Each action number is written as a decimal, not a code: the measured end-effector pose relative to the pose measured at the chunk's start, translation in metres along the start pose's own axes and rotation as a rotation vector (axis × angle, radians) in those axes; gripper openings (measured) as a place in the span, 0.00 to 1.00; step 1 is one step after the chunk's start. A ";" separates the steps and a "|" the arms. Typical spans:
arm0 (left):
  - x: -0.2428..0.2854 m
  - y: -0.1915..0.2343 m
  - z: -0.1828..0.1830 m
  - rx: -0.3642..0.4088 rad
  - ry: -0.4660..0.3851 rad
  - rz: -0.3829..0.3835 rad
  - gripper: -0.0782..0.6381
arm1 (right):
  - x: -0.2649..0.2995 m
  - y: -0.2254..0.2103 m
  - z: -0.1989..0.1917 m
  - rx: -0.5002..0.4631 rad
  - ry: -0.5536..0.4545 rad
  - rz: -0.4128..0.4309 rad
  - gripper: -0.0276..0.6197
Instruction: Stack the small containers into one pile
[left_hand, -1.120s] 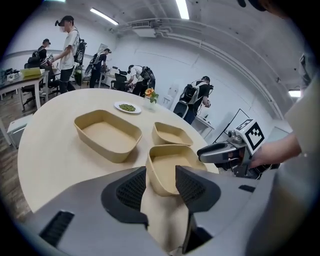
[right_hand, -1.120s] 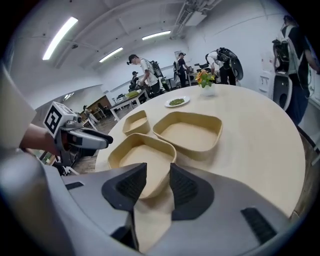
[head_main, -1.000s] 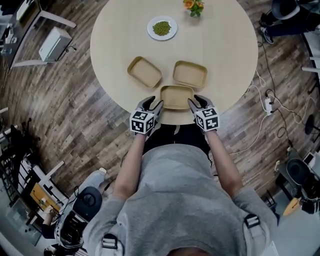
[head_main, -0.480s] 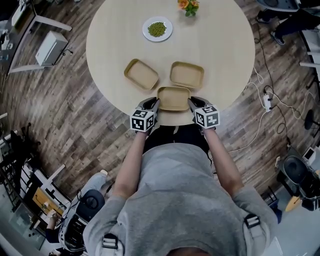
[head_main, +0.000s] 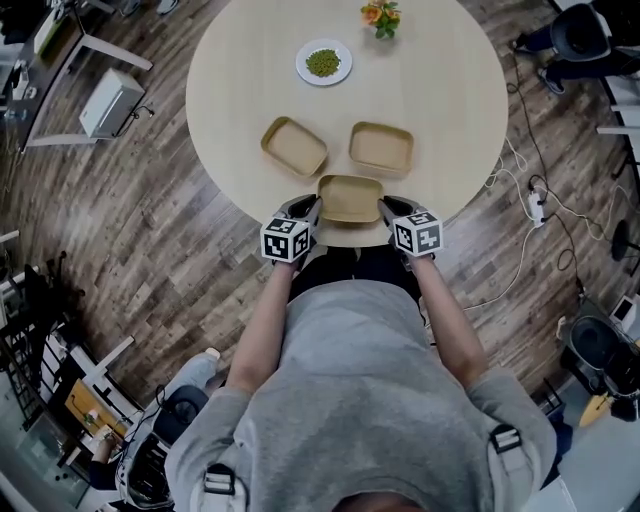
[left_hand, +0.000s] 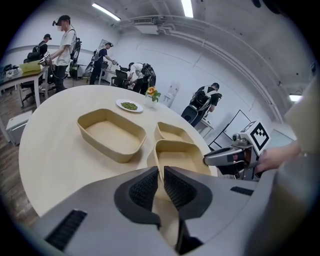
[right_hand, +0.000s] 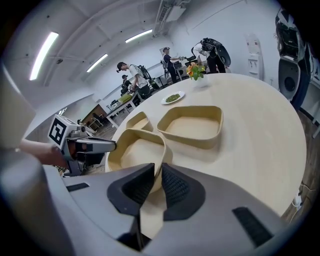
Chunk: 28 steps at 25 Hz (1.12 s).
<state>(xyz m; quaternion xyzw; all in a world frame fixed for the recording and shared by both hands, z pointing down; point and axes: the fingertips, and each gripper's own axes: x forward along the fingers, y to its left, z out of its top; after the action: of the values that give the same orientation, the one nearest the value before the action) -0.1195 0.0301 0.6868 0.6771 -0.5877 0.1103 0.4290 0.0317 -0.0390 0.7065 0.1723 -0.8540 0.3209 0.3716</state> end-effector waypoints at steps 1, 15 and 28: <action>-0.004 -0.001 -0.001 0.000 -0.004 -0.005 0.18 | -0.001 0.003 0.000 0.004 -0.003 0.003 0.13; -0.051 0.004 0.007 -0.034 -0.075 0.026 0.17 | -0.006 0.045 0.003 -0.008 -0.002 0.070 0.12; -0.050 0.008 0.034 -0.064 -0.127 0.127 0.16 | 0.007 0.036 0.025 -0.023 0.049 0.159 0.11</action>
<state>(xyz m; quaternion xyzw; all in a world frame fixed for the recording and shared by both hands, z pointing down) -0.1532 0.0418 0.6370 0.6300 -0.6587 0.0754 0.4045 -0.0054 -0.0300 0.6839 0.0917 -0.8593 0.3435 0.3677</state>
